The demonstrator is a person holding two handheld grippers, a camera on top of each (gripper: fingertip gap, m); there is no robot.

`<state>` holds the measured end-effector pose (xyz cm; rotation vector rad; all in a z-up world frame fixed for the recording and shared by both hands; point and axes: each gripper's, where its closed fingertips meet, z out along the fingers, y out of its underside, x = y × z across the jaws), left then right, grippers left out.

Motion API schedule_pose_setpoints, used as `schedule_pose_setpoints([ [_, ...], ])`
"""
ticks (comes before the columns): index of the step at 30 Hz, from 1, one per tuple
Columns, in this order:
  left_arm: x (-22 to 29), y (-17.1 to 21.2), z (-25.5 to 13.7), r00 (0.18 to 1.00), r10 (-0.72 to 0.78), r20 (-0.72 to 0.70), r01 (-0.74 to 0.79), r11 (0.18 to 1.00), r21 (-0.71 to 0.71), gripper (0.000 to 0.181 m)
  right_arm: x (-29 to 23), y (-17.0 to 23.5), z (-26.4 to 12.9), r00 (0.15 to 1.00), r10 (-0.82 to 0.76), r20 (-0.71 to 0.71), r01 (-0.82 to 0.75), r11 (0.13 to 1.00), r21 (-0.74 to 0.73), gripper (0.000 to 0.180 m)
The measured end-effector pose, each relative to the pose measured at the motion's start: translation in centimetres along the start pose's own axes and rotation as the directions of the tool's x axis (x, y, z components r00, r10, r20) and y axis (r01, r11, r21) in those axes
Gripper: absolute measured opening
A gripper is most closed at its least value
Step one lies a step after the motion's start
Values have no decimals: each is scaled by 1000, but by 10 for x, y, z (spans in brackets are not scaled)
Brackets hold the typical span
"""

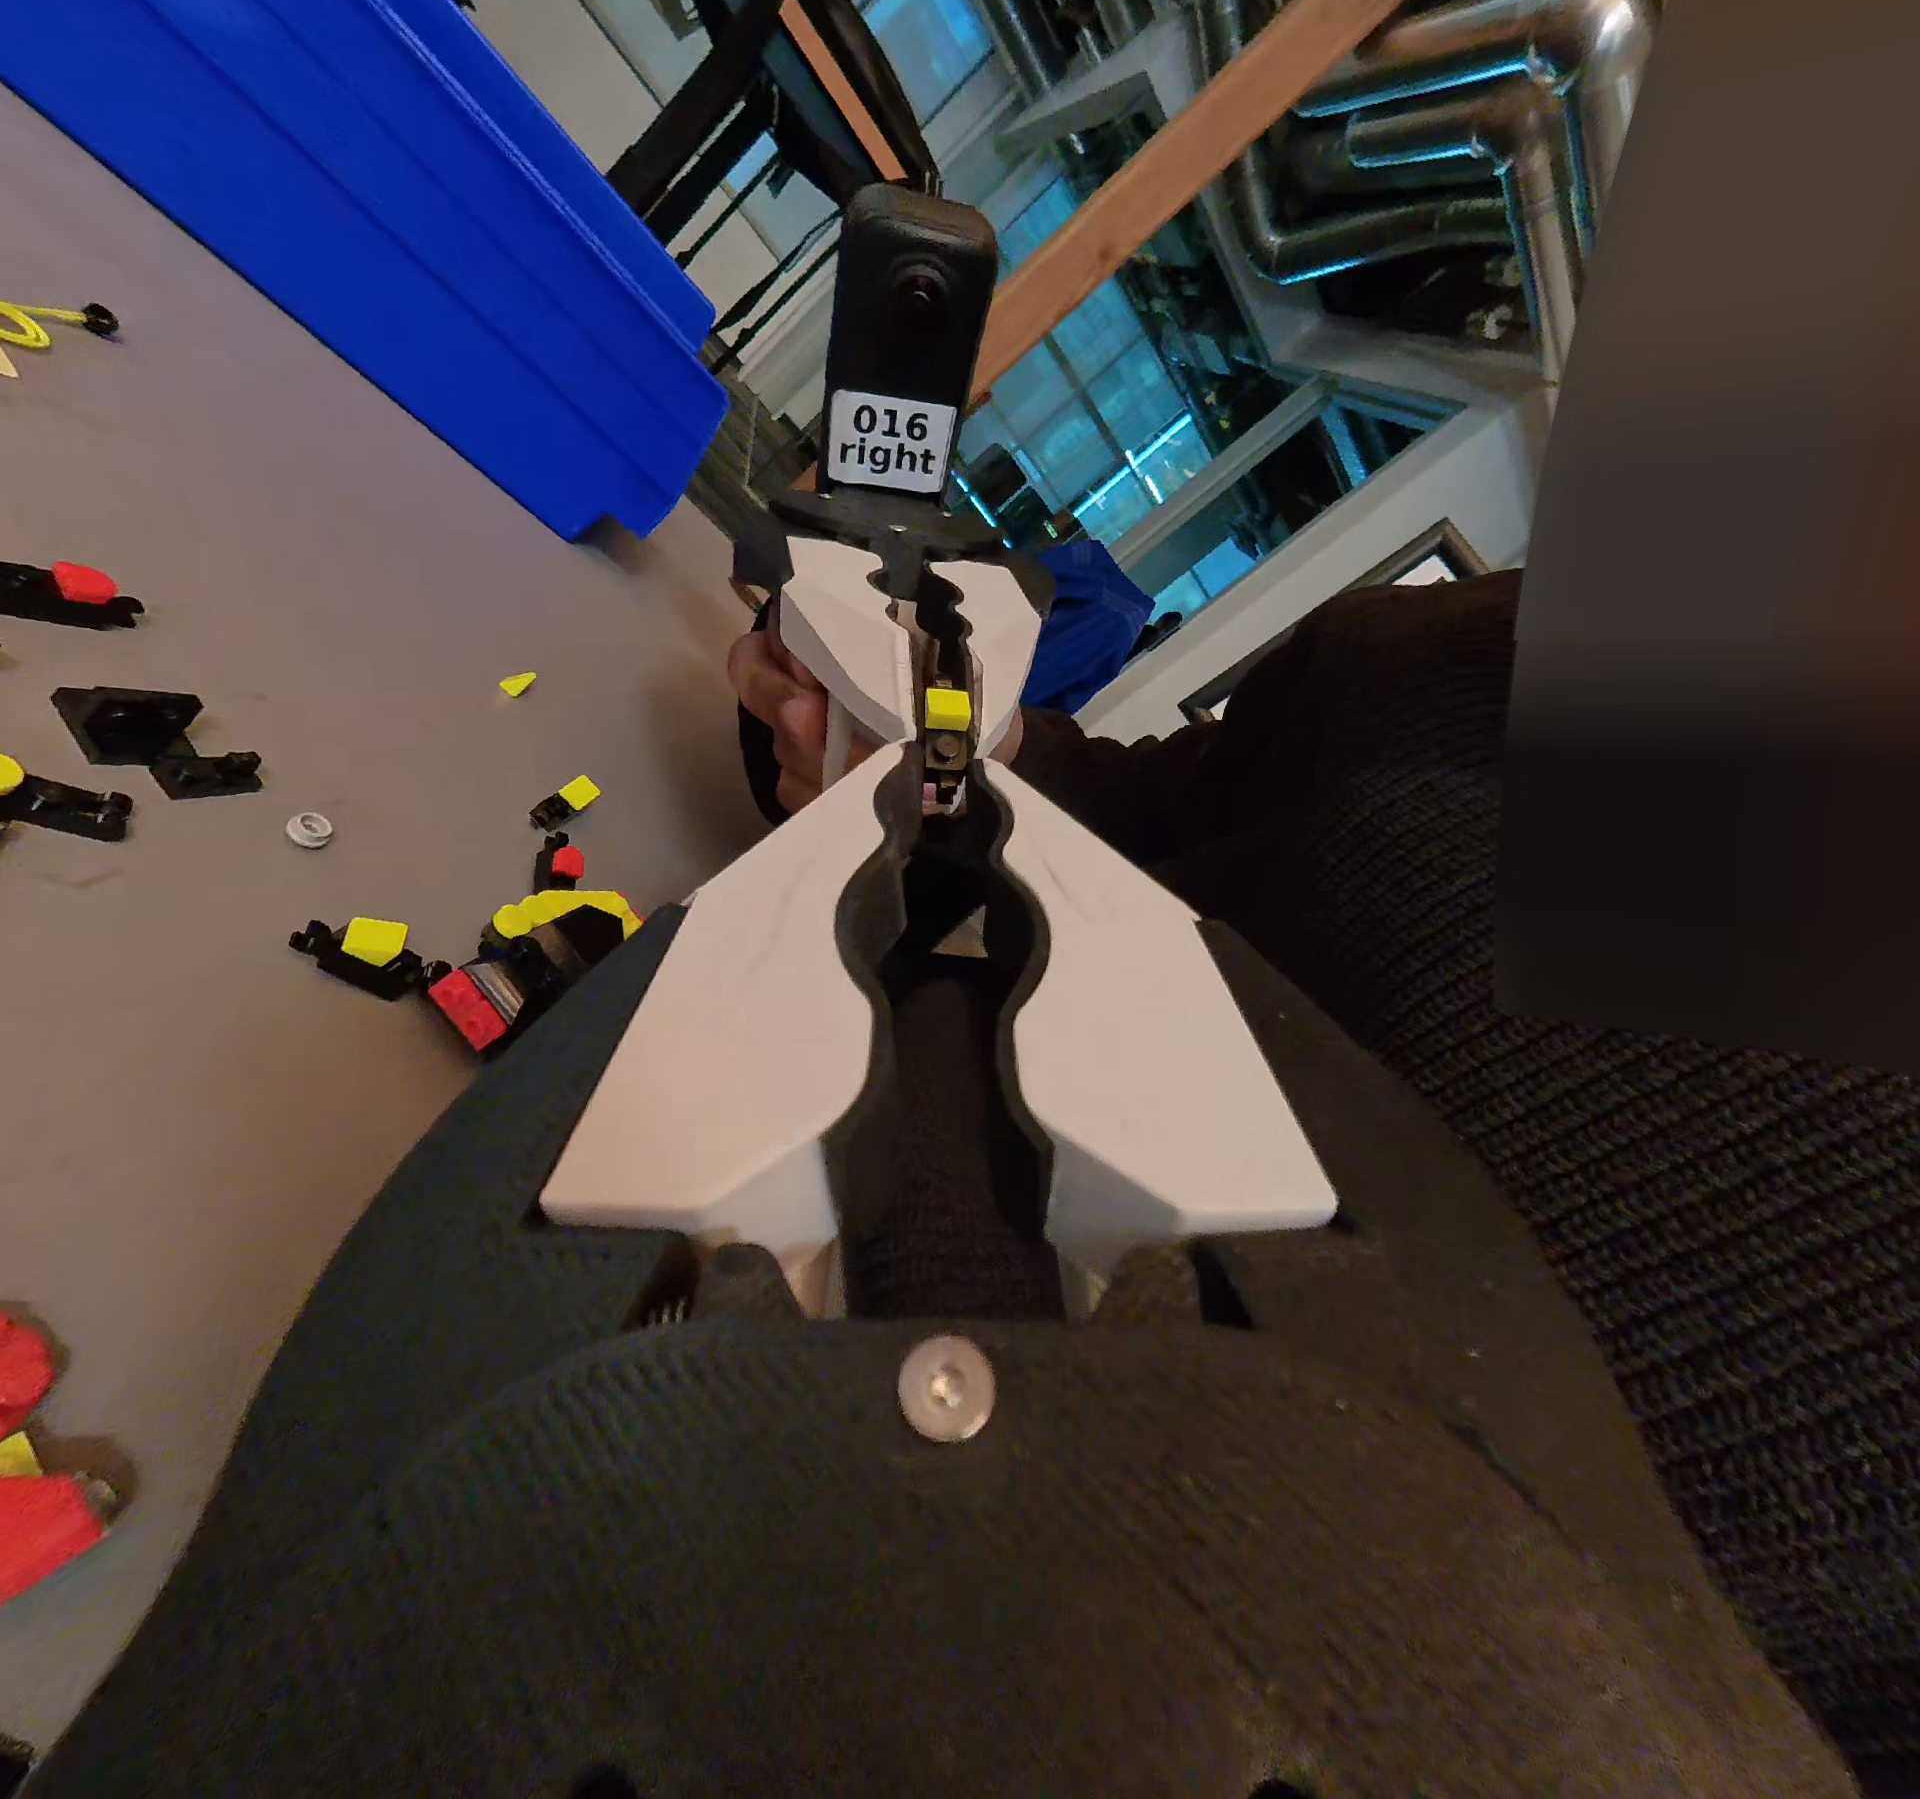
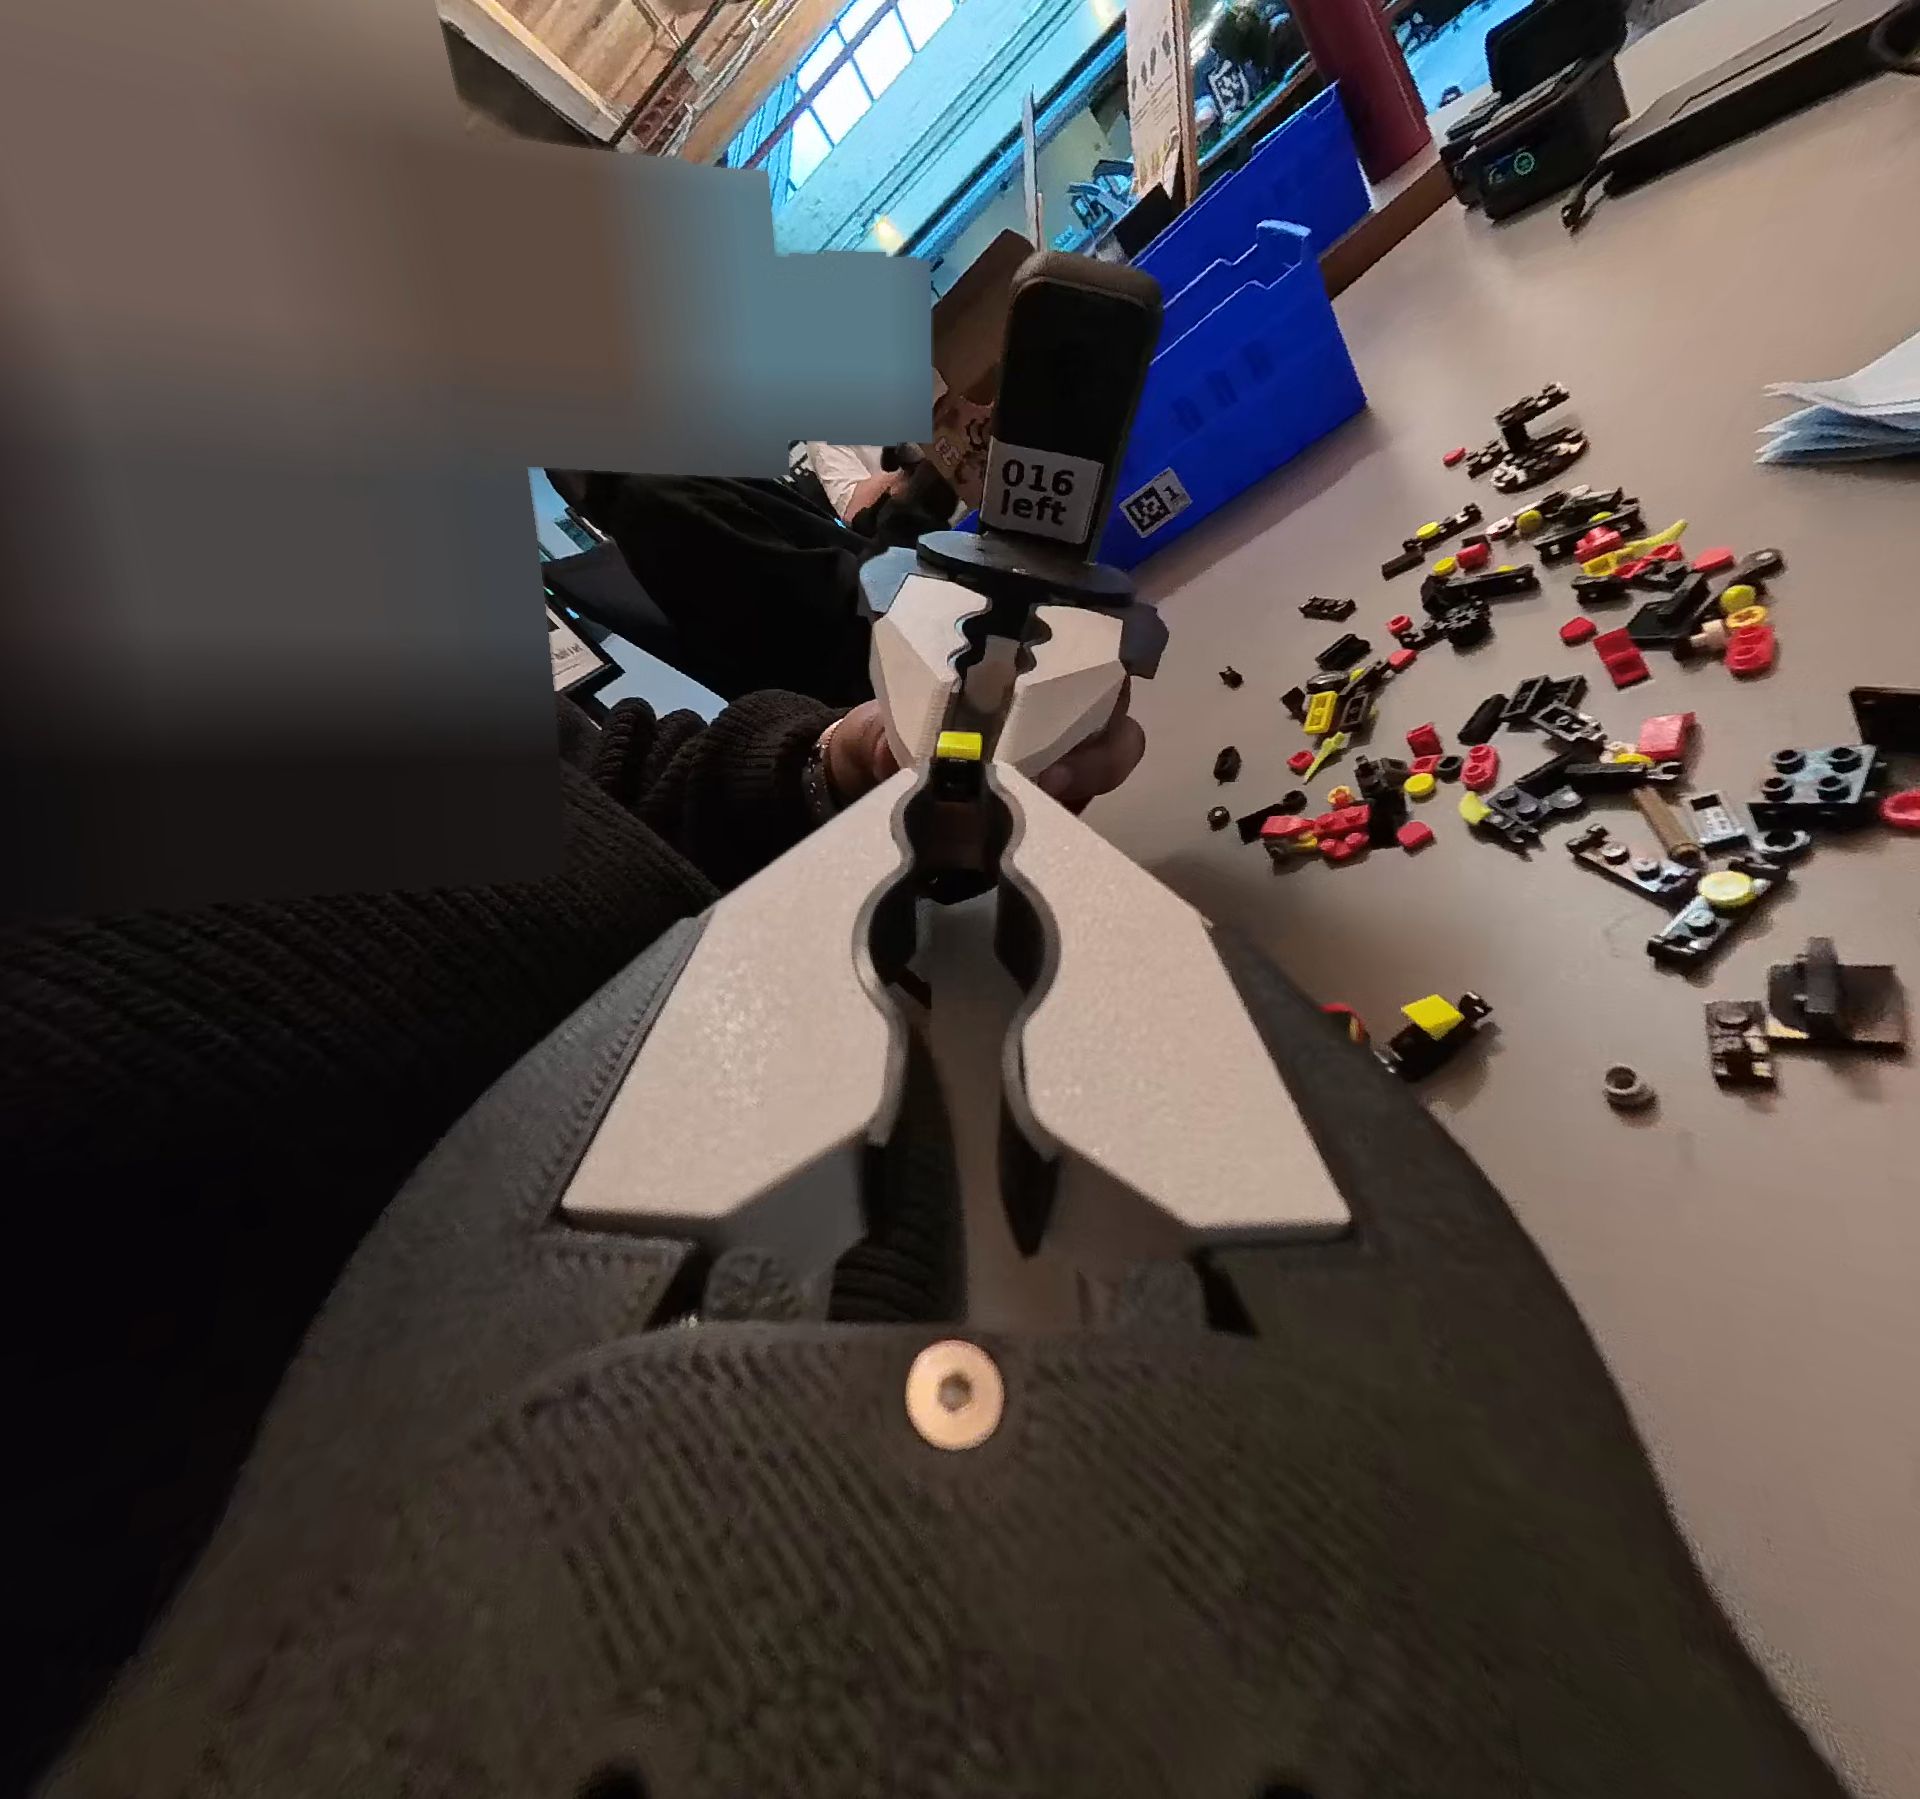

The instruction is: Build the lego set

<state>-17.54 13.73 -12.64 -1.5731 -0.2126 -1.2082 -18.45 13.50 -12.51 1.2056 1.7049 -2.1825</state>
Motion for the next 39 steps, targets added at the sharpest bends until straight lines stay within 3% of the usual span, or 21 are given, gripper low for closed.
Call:
schedule_pose_setpoints([
  [9,-5,-6,-8,999,-48,-1,48,998,44,6,20,-8,-24,996,39,-84,-38,999,23,12],
  [19,-10,-5,-8,998,-57,20,56,998,38,5,27,3,-22,985,-67,-161,54,995,-80,16],
  [28,-13,16,-3,997,20,70,-11,993,-121,5,6,15,-6,996,-68,-49,62,990,-123,19],
  [35,-13,33,-9,995,27,99,-6,979,-206,6,7,34,4,992,-104,-71,86,973,-214,6],
  [37,-17,33,-14,991,17,134,9,981,-192,15,9,40,7,988,-119,-101,92,967,-237,6],
  [39,-20,31,-23,984,-4,176,31,988,-151,36,15,47,11,978,-140,-154,96,960,-263,6],
])
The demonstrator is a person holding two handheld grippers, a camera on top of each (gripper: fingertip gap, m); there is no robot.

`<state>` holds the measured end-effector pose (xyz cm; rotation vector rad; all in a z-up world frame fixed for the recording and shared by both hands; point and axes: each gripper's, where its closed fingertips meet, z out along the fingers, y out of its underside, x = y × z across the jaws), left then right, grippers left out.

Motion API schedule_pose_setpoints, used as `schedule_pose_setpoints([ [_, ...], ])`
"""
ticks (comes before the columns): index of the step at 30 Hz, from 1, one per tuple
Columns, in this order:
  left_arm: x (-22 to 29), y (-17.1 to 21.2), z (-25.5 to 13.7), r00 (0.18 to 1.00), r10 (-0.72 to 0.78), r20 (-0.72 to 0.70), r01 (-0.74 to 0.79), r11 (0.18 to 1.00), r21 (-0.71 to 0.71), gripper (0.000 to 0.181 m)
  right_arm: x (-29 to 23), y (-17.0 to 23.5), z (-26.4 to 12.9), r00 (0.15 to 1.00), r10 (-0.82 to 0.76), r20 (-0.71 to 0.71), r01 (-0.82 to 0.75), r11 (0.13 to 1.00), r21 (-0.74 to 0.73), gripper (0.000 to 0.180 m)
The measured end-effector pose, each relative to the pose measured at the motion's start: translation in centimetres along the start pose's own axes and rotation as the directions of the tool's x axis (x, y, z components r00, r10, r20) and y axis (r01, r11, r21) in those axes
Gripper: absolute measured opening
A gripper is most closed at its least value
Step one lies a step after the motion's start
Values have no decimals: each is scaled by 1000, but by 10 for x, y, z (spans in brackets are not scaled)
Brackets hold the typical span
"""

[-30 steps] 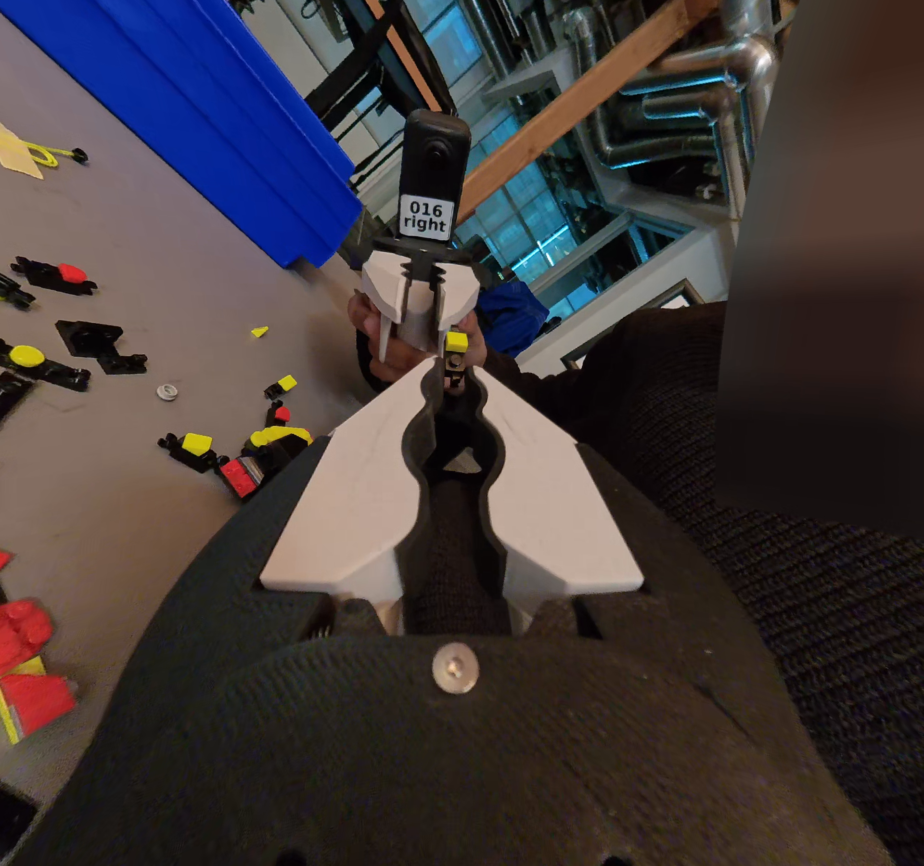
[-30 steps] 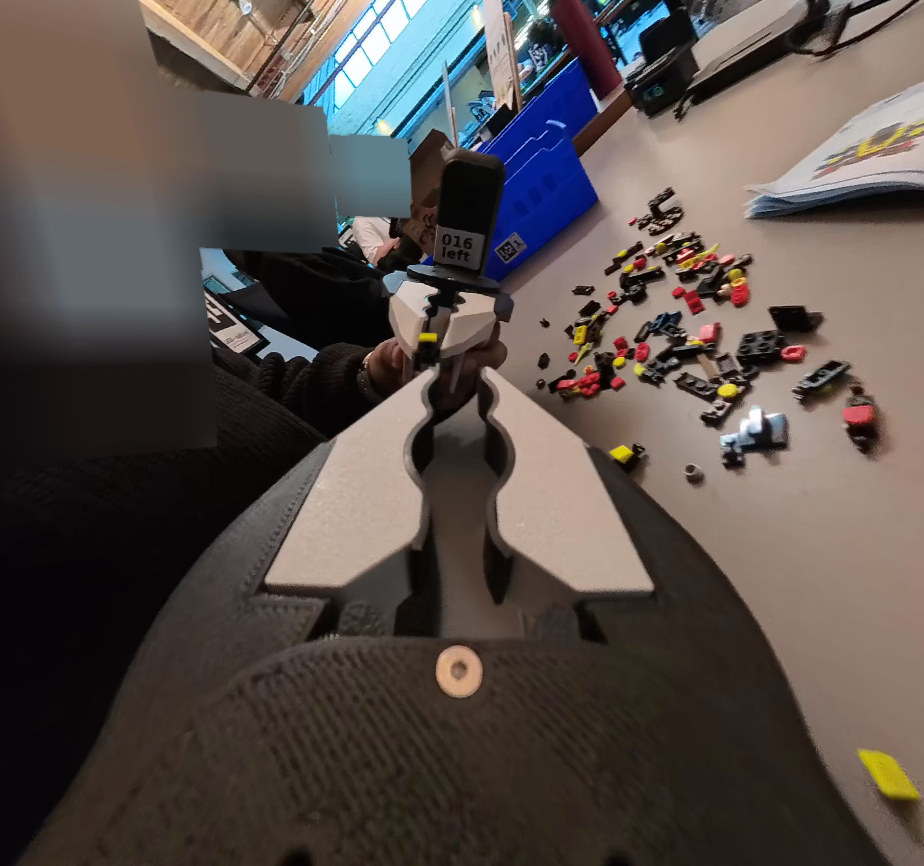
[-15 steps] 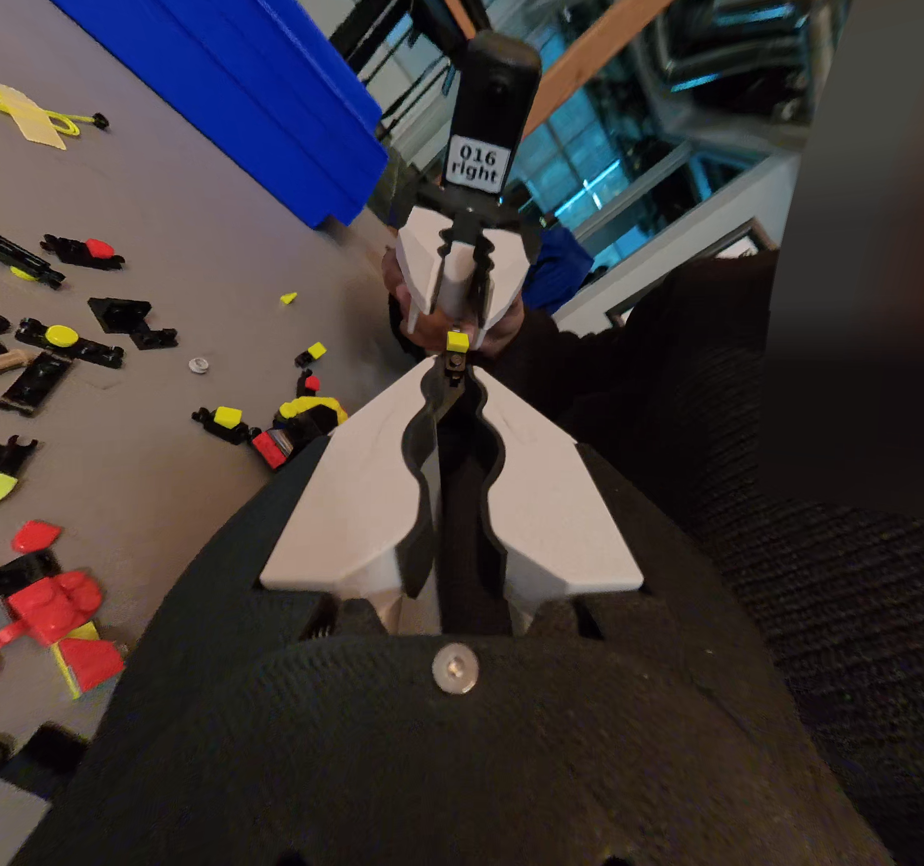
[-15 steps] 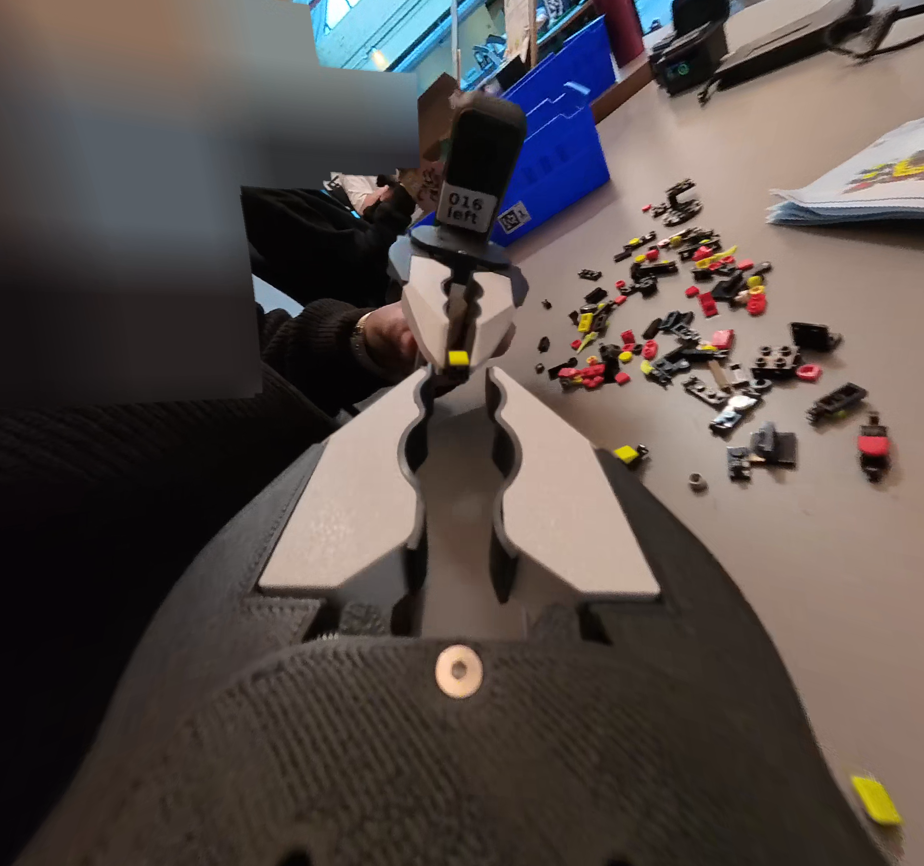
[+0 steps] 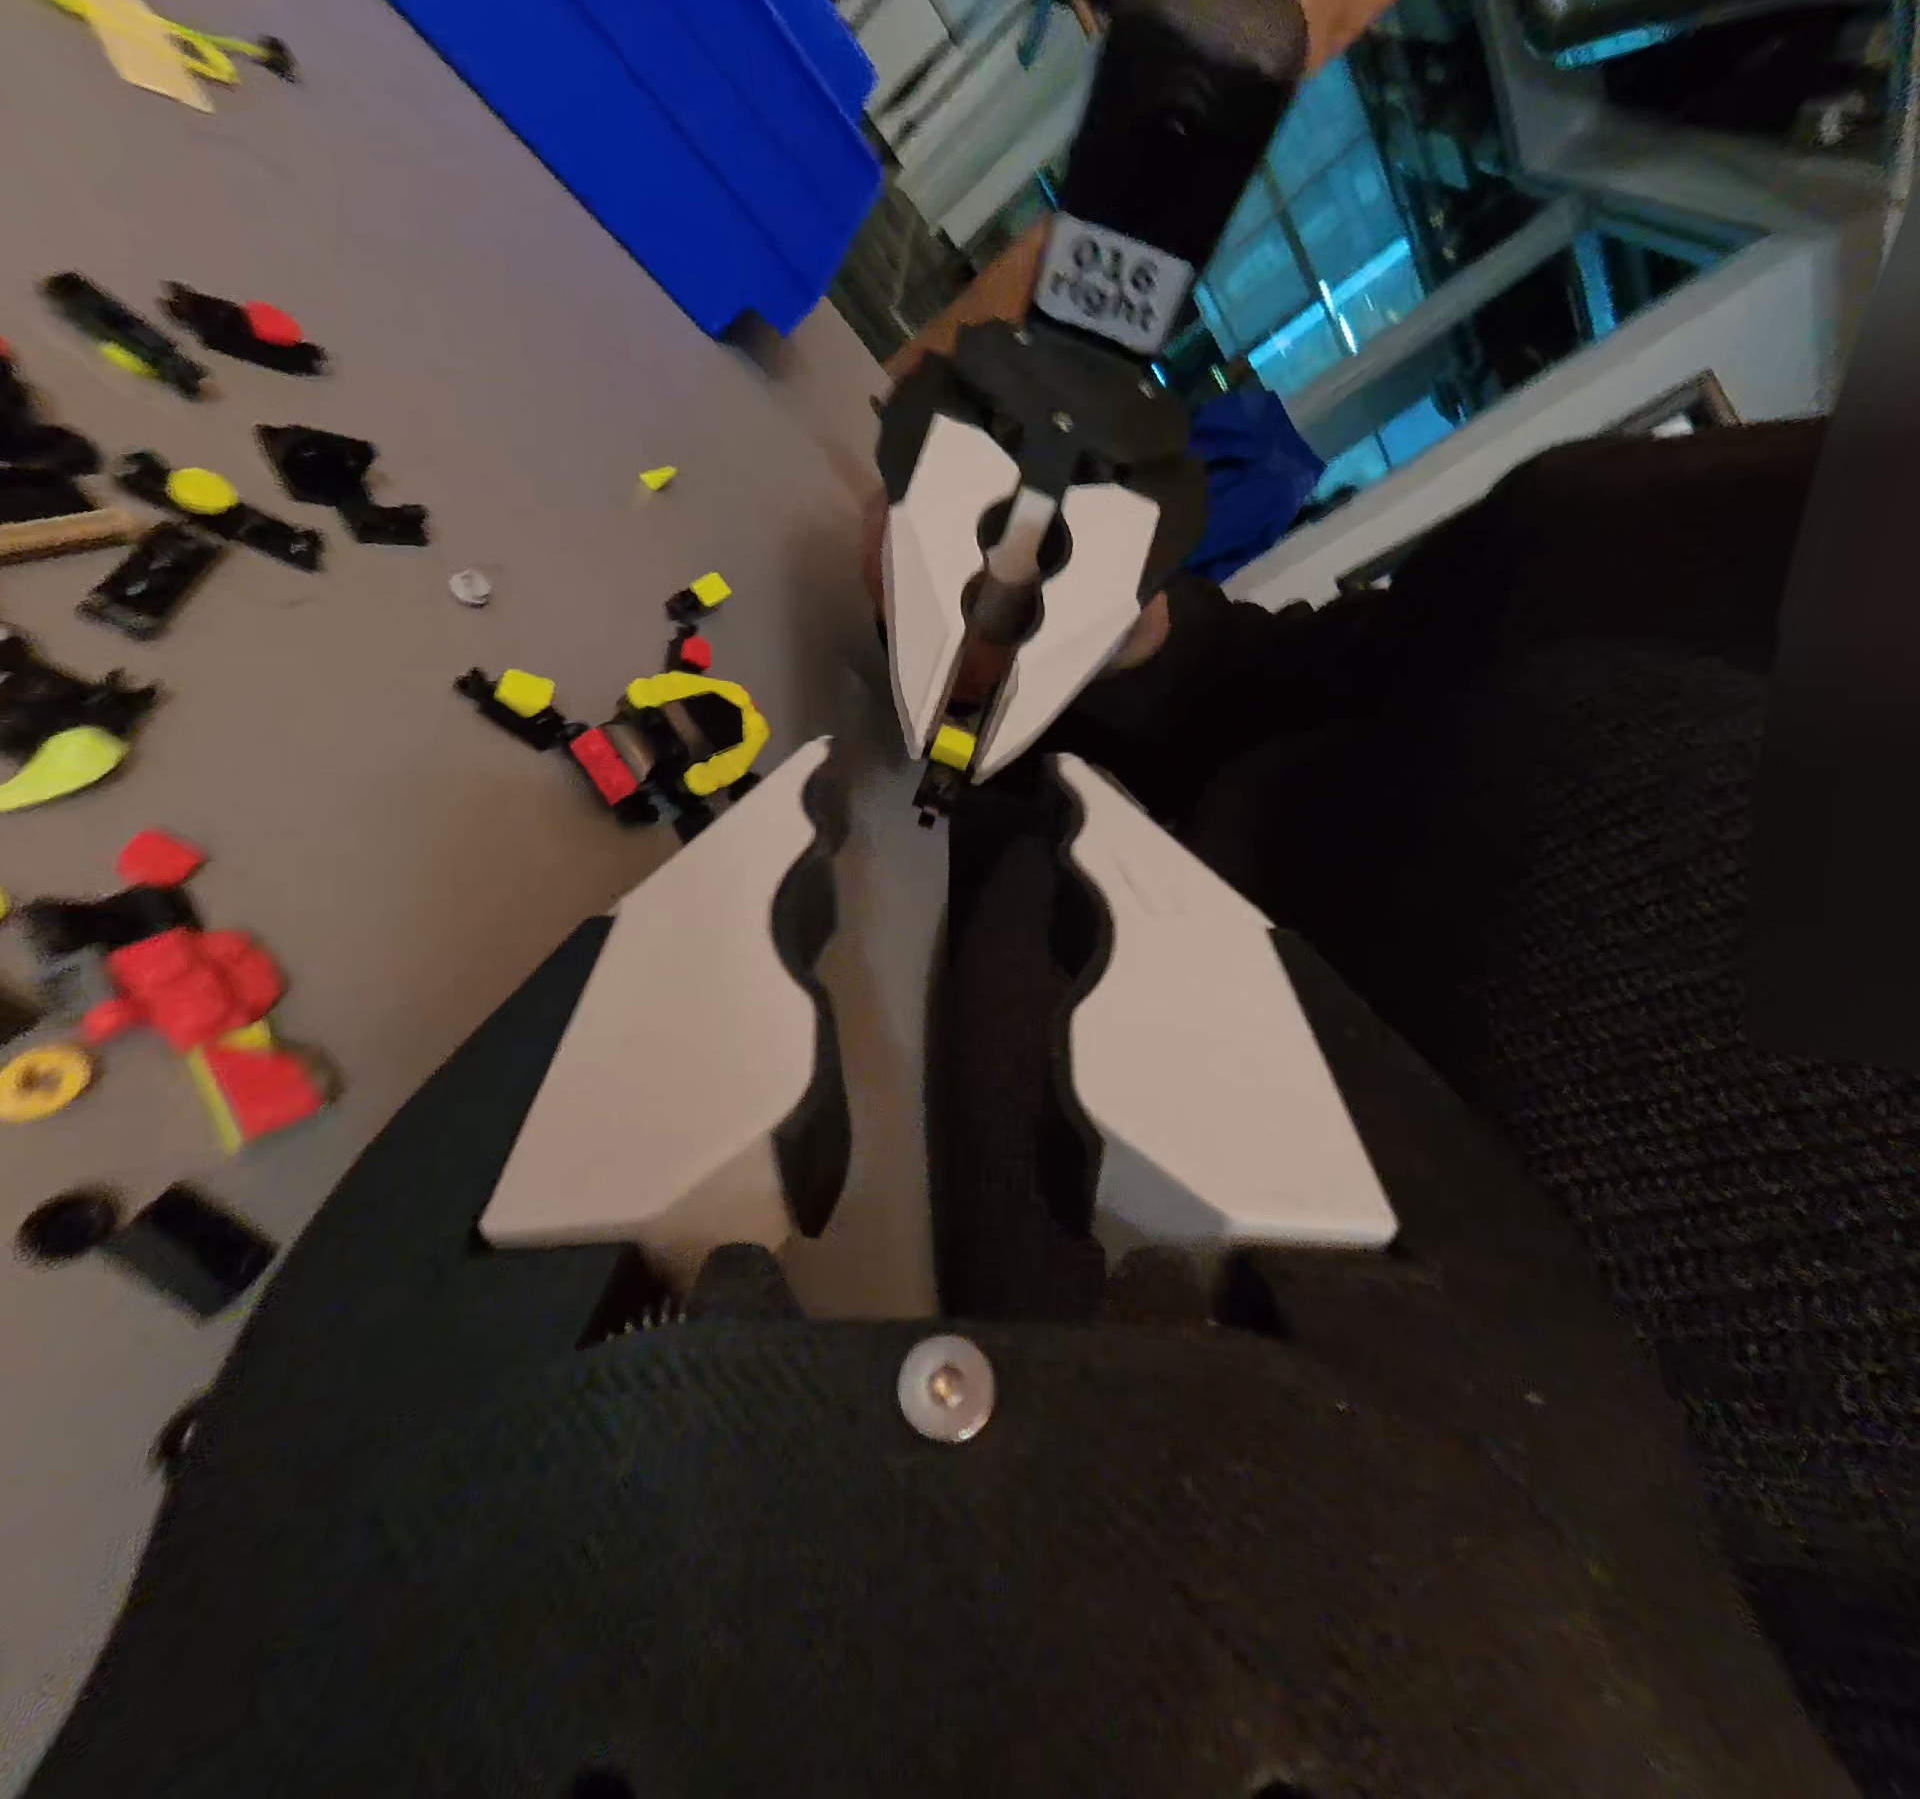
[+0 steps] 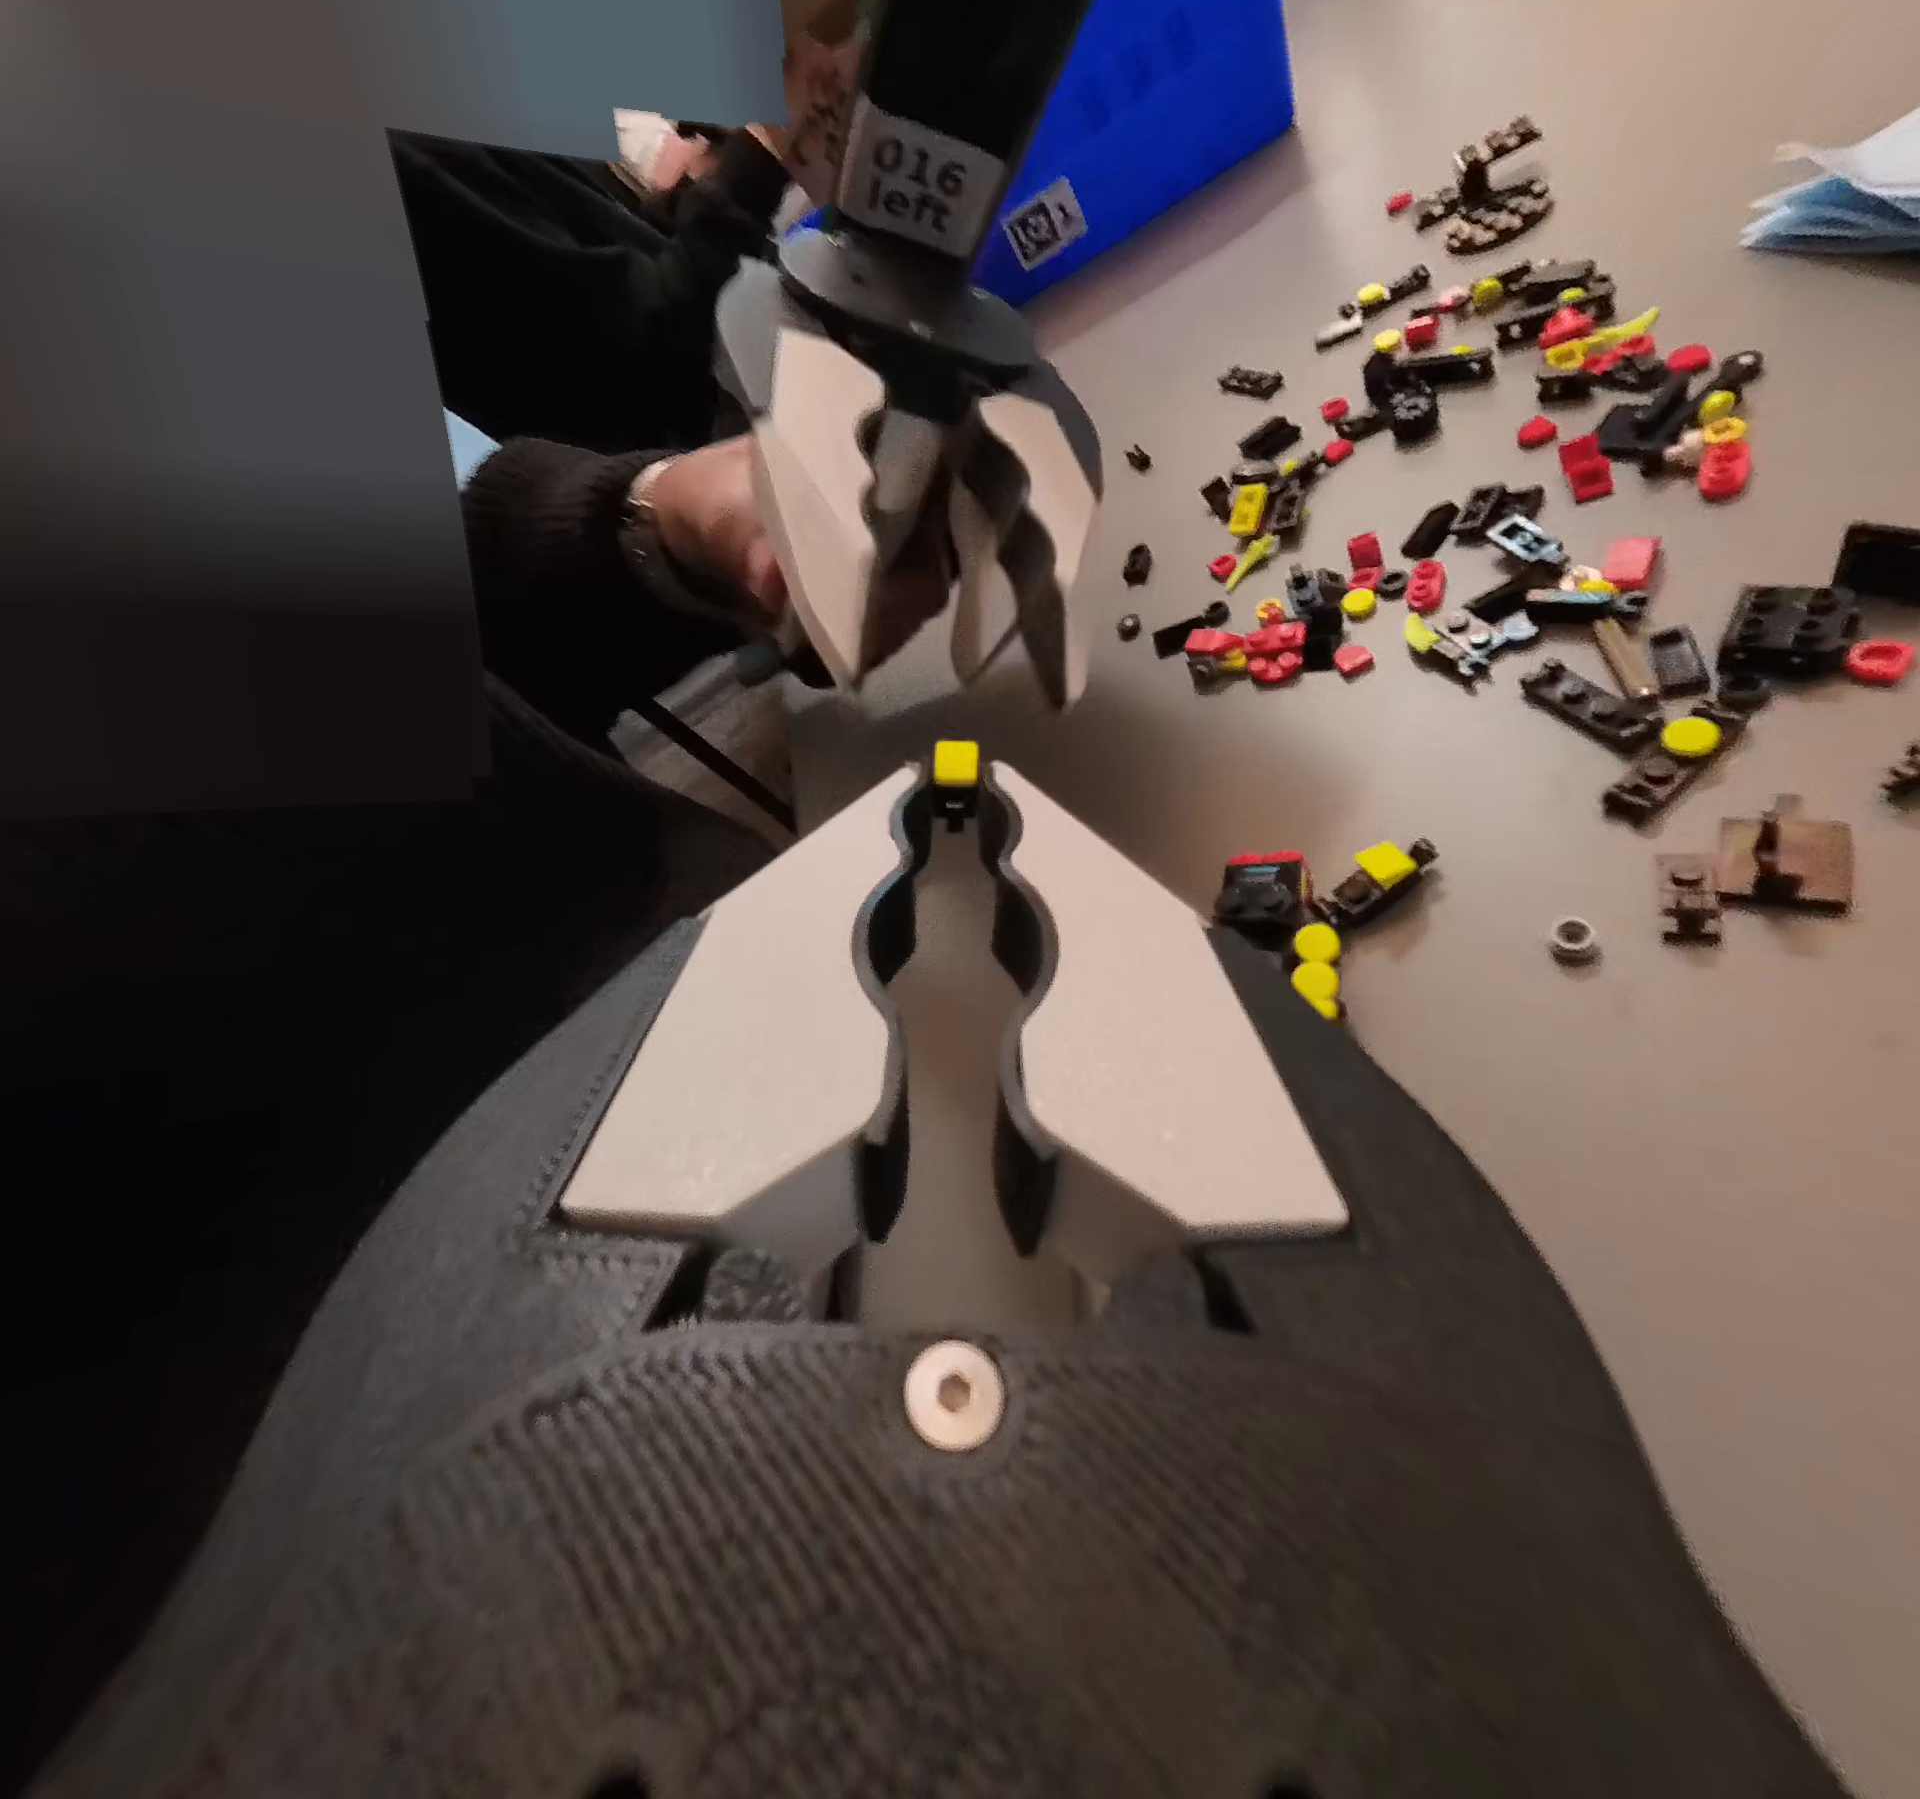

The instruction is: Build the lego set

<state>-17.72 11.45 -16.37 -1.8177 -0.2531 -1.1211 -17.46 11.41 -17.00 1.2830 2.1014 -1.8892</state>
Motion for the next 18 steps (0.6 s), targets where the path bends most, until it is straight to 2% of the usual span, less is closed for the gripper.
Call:
schedule_pose_setpoints([
  [3,-7,-8,-20,996,-27,83,17,992,123,53,9,20,12,990,-58,-132,46,994,-96,6],
  [6,-9,-10,-36,983,-2,185,-32,983,181,57,25,45,21,944,-162,-289,101,972,-214,6],
  [9,-12,-6,-41,956,48,289,-95,984,153,57,32,56,26,888,-249,-386,147,950,-275,7],
  [13,-19,7,-37,937,93,338,-118,992,54,57,39,61,26,789,-384,-480,222,906,-360,6],
  [18,-18,13,-35,942,75,326,-93,995,38,55,31,62,27,797,-374,-475,205,906,-370,23],
])
